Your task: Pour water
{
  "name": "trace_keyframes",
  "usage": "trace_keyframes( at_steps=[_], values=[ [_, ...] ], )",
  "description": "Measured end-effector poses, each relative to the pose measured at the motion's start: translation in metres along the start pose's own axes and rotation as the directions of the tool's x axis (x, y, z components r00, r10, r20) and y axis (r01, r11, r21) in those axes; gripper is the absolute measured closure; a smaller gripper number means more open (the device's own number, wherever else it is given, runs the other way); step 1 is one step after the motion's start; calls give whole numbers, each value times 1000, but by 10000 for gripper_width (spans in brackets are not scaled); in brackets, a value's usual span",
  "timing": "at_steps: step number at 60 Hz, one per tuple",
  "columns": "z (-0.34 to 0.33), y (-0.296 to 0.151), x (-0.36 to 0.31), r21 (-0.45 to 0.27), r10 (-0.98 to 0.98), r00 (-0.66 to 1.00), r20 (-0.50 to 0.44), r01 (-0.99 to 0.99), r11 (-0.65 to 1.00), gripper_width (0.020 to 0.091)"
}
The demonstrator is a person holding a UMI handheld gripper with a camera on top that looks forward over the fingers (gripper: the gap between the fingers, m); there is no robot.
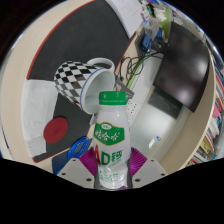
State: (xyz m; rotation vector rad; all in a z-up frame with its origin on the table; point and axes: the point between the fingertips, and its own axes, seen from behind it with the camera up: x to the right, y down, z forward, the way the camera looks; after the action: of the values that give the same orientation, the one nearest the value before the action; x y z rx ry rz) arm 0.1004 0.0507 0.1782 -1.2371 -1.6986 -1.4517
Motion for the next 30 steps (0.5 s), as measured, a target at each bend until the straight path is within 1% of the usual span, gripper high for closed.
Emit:
trace_keyframes(
  at_steps=[4, 8, 10, 15, 18, 23, 26, 30],
  values=[
    [-3, -7, -2, 28, 67, 998, 18, -67, 997, 730],
    [-9, -14, -3, 67, 156, 986, 57, -160, 985, 726],
    [-13, -18, -3, 89, 218, 972, 83, -225, 970, 727],
    [-31, -20, 7, 117, 402, 906, 132, -417, 902, 725],
    [-41, -17, 15, 128, 526, 835, 160, -546, 828, 727],
    [-51, -6, 23, 118, 702, 684, 199, -728, 675, 717],
    [-54, 1, 25, 110, 793, 567, 221, -823, 557, 716],
    [-53, 8, 21, 82, 885, 399, 242, -917, 391, 718]
  ],
)
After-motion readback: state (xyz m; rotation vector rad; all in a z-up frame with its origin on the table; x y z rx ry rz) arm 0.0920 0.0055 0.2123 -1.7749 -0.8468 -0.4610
